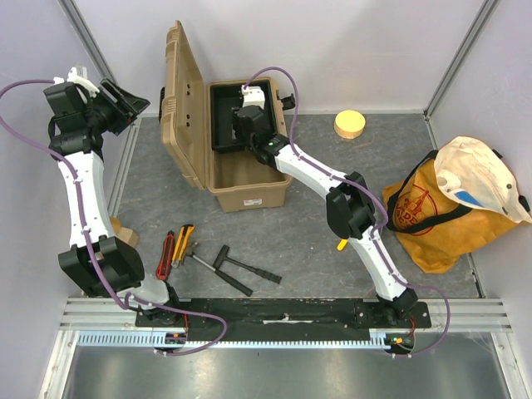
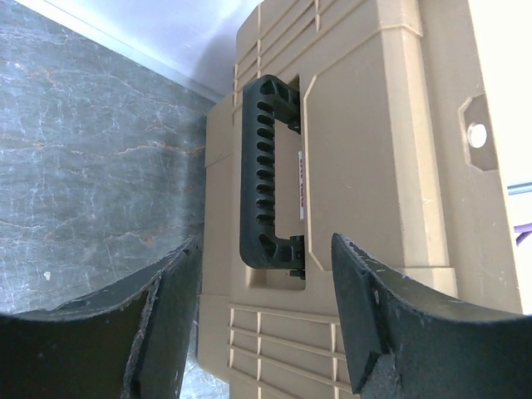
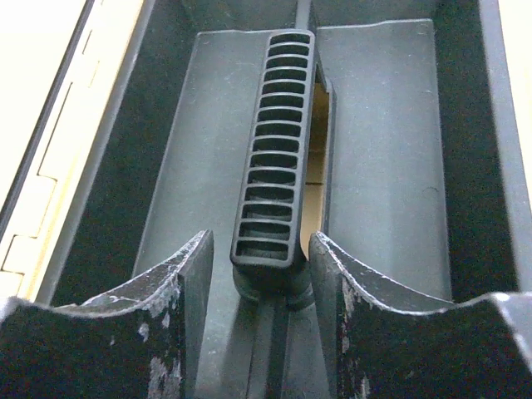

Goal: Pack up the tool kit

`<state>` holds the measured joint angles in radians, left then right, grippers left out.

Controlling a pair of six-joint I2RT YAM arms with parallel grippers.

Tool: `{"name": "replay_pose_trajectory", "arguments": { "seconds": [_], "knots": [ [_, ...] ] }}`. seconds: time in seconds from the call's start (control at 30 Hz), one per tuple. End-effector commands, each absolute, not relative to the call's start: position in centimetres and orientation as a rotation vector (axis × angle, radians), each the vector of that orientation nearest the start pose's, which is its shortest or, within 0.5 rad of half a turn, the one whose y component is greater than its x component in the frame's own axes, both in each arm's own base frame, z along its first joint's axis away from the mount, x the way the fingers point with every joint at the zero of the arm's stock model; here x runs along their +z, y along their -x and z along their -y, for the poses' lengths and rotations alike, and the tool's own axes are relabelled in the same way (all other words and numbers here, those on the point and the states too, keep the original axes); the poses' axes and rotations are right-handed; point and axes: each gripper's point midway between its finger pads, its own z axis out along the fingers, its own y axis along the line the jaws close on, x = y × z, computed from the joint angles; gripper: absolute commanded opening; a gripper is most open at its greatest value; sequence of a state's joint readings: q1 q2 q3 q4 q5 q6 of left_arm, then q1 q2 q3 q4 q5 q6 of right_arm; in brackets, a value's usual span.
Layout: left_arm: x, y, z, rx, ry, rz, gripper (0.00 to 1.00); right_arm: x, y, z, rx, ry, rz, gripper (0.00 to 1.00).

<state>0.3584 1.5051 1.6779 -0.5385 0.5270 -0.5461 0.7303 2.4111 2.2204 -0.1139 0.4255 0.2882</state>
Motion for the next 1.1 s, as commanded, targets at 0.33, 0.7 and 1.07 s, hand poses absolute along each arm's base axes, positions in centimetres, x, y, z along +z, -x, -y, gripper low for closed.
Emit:
{"name": "replay_pose_trajectory", "arguments": {
  "seconds": [0.33, 0.7, 1.07],
  "knots": [
    [37.6, -43.7, -5.2, -0.574, 0.449, -1.854, 0.69, 20.8, -56.4, -40.6, 0.253, 0.058, -1.795, 0.29],
    [38.3, -43.4, -5.3, -0.565, 0.443, -1.843, 0.69, 29.2, -56.3, -39.4, 0.278, -0.009, -1.66, 0.0],
    [39.3, -42.7, -5.1, -0.559, 0.435, -1.826, 0.69, 39.2, -54.5, -36.5, 0.306, -0.069, -1.503, 0.0]
  ]
}}
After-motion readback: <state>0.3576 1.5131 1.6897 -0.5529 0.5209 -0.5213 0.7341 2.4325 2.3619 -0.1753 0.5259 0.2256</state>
